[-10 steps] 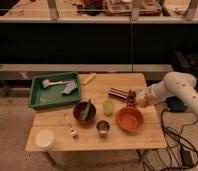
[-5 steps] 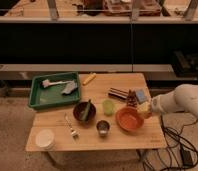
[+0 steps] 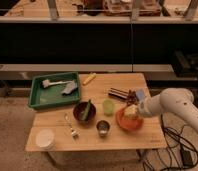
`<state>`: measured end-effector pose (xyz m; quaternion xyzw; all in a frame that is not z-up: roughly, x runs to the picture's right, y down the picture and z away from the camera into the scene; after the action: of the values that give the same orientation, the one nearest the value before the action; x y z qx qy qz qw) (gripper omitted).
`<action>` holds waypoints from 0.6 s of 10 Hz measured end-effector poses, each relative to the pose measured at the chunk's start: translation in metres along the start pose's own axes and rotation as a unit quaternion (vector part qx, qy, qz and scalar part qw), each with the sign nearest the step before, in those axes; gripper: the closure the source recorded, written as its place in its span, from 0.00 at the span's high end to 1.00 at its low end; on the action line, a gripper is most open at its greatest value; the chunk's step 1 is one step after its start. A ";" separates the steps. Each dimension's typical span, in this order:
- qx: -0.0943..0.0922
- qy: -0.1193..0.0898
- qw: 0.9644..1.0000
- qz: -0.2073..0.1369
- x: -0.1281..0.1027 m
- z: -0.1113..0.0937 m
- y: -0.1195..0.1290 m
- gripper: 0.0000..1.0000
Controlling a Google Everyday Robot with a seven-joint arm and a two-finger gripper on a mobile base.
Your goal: Place apple in red bowl
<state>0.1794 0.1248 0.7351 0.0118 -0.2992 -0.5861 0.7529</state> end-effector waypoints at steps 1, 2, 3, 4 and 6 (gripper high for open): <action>-0.004 -0.004 1.000 0.007 0.005 0.015 0.002 0.42; -0.008 -0.007 1.000 0.013 0.008 0.028 0.005 0.42; -0.016 -0.010 1.000 0.021 0.012 0.041 0.012 0.42; -0.027 -0.012 0.999 0.029 0.016 0.051 0.019 0.47; -0.043 -0.008 0.998 0.046 0.023 0.052 0.031 0.67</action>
<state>0.1855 0.1318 0.7996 -0.0390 -0.2799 -0.5630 0.7766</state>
